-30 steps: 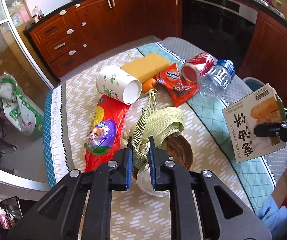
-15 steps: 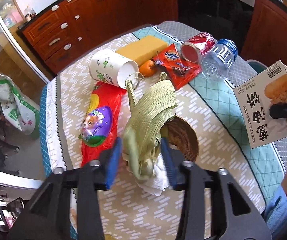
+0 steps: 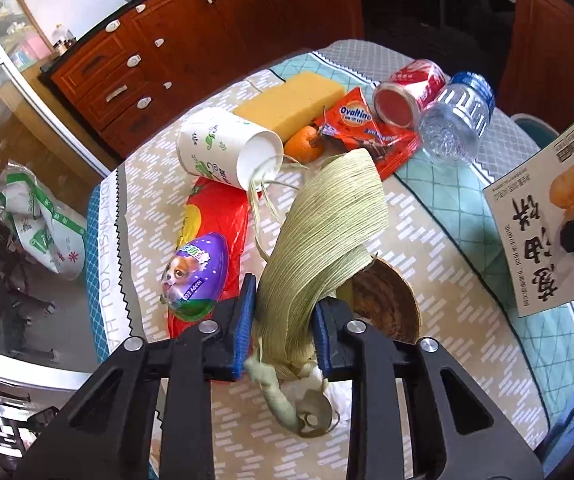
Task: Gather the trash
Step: 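Grasp the corn husks from the basket with the left tool while the right tool holds the box, then carry husks and box to the teal bin and release both inside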
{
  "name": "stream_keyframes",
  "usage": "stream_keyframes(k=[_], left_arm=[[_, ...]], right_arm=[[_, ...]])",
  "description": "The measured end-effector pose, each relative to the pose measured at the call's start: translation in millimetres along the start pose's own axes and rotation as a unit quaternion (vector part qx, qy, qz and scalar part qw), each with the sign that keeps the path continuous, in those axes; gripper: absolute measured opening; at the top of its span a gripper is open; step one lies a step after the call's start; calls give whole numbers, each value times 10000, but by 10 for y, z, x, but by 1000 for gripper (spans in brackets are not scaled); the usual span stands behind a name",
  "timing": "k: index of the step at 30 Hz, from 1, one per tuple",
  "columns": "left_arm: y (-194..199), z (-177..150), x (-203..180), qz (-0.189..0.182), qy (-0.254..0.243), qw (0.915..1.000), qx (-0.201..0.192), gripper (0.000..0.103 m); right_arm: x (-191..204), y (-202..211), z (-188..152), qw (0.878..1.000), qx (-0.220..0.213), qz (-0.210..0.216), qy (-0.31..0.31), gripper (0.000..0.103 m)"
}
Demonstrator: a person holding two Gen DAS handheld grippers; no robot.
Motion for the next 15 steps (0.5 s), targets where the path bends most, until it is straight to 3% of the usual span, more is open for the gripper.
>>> stream_keyframes(k=[8, 15], left_arm=[[753, 77, 320, -479, 693, 9942, -668, 21], [1282, 337, -7, -880, 608, 9874, -1167, 21]], right_arm=[[62, 153, 16, 9997, -220, 89, 86, 5], [-92, 496, 13, 9984, -562, -10, 1, 5]])
Point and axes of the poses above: each gripper's, at about its wrist camera, not at the fingertips, and y roughly against the way its jaws point, x to its left, z to its top, the point moved 3 cm from there along -y, roughly the way its jaws point, and after that the axes turned 3 degrees about -y, right-handed, at the moved point
